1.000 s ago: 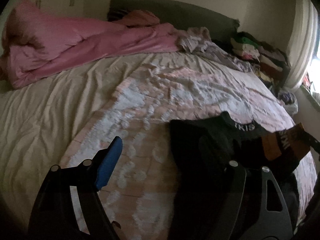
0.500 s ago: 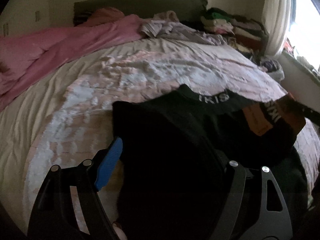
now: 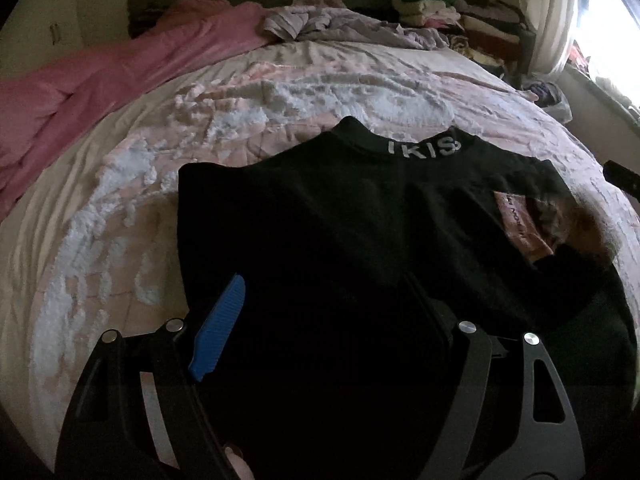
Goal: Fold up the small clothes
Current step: 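Fold the held sleeve across the shirt body with the right gripper, then open the right gripper and lift it off the folded sleeve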
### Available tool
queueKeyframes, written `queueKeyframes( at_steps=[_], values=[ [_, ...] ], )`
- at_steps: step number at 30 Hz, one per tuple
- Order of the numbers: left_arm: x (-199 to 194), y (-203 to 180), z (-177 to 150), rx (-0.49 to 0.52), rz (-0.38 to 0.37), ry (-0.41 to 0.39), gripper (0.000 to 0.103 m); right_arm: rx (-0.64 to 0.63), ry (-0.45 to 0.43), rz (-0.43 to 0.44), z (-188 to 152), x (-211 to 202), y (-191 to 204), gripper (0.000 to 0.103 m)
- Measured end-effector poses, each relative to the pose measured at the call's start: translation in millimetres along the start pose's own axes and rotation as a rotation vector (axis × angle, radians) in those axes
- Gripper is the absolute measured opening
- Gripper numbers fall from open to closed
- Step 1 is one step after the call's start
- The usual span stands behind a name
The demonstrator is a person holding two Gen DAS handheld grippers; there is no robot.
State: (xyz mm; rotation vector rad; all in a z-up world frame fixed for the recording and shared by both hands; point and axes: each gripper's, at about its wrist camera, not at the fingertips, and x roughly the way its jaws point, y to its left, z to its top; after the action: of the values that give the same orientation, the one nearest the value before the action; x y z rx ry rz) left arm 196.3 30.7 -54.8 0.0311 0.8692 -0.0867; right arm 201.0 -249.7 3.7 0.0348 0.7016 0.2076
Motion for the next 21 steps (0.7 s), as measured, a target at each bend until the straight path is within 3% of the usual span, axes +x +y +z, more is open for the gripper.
queueKeyframes(
  at_steps=[2,6,8,17,18,20,21],
  values=[
    [-0.7,0.7,0.2,-0.003,-0.003,-0.001,0.071,0.013,0.008,-0.009,-4.1,-1.6,-3.8,0.024],
    [-1.2,0.7,-0.4,-0.001,-0.001,0.0,0.071,0.02,0.045,-0.006,-13.6,-0.8,-4.5,0.03],
    [-2.5,0.3,-0.5,0.003,0.0,0.0,0.071,0.025,0.083,-0.01,-17.1,4.2,-2.8,0.049],
    [-3.5,-2.0,-2.1,0.008,0.0,-0.003,0.071,0.11,0.239,0.03,-31.8,54.5,-14.9,0.05],
    [-3.3,-2.0,-2.1,0.008,0.001,-0.002,0.071,0.118,0.244,0.047,-33.9,58.0,-15.7,0.048],
    [-3.4,-2.0,-2.2,0.007,0.001,-0.002,0.071,0.109,0.25,0.084,-36.1,59.4,-11.7,0.009],
    [-3.5,-2.0,-2.2,0.008,0.002,-0.002,0.071,0.081,0.232,0.077,-35.7,54.6,-7.1,0.009]
  ],
)
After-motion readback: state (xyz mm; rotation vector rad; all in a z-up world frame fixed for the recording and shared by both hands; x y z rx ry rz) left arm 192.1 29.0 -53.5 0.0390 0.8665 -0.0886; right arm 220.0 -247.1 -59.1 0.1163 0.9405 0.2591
